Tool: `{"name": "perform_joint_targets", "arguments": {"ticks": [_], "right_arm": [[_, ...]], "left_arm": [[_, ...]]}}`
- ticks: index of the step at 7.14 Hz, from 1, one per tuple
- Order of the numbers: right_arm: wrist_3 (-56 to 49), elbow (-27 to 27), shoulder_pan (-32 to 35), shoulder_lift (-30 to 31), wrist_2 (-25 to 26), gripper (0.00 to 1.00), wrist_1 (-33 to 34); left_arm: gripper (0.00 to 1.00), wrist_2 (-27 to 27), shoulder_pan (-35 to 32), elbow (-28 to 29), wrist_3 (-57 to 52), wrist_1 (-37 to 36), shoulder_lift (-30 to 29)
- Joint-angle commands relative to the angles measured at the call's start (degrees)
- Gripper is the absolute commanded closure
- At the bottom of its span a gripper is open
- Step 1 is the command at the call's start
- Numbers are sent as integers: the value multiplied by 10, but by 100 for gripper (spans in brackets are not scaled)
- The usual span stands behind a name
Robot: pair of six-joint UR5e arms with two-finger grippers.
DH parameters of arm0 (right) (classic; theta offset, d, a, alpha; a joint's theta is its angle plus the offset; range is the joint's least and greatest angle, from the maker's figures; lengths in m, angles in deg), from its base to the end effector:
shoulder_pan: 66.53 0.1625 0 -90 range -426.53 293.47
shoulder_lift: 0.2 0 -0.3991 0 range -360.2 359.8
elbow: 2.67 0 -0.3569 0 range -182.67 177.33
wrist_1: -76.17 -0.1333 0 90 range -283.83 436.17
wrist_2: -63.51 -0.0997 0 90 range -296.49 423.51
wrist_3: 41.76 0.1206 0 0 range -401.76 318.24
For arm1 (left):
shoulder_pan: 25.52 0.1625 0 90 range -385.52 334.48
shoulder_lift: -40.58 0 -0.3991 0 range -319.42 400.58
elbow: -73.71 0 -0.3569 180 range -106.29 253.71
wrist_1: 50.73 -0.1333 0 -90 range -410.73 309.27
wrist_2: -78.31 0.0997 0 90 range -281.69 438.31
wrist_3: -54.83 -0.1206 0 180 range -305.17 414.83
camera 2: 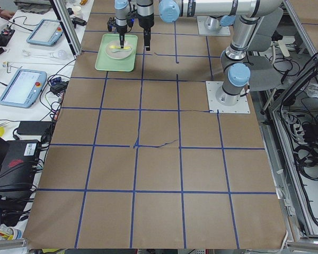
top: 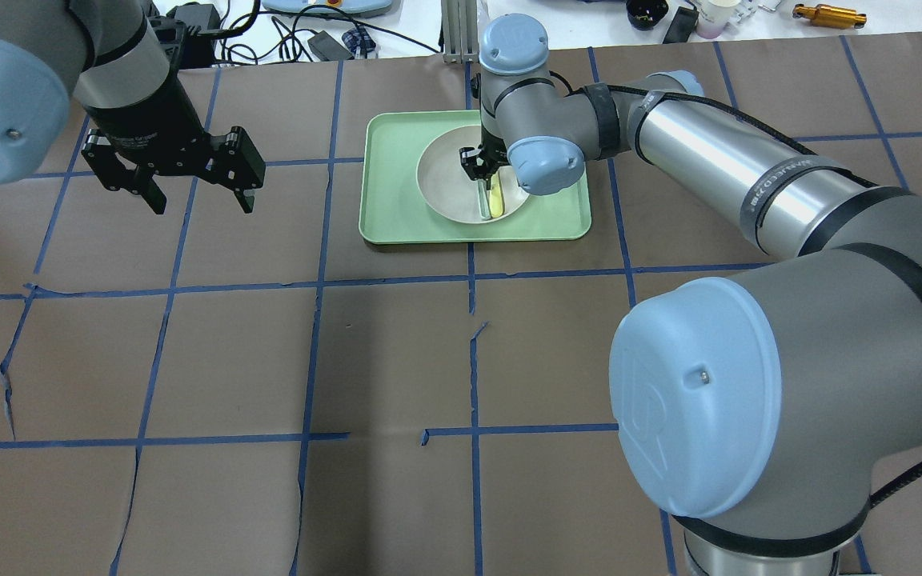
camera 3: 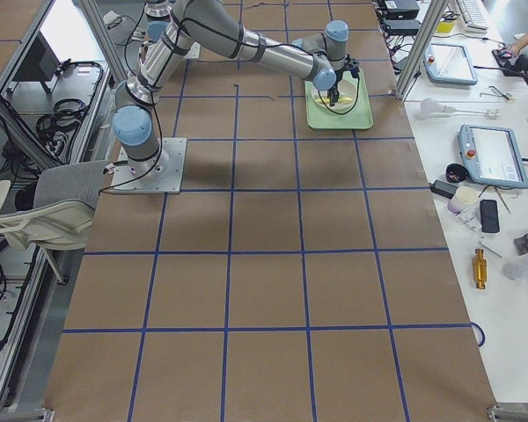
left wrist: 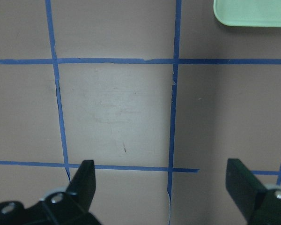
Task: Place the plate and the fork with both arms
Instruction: 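Lower the right gripper and close it on the yellow fork handle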
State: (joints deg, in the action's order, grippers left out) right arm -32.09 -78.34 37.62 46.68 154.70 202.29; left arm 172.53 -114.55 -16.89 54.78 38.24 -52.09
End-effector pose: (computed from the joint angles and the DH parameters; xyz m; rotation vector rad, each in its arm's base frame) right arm 0.2979 -0.6466 0.1751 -0.1202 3.1266 -0.2028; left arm -0.1165 -0.4719 0.4167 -0.0224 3.0676 0.0610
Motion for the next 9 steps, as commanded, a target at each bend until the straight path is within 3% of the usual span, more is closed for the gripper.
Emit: {"name": "perform_joint_targets", "arguments": {"ticks": [1,9], "right_arm": [[14,-1,0,0,1,45,0],[20,-2,1,-1,-3,45,1]], "left_arm": [[0,0,0,-12,-4,-22,0],[0,1,-1,-14,-6,-28,0]]}}
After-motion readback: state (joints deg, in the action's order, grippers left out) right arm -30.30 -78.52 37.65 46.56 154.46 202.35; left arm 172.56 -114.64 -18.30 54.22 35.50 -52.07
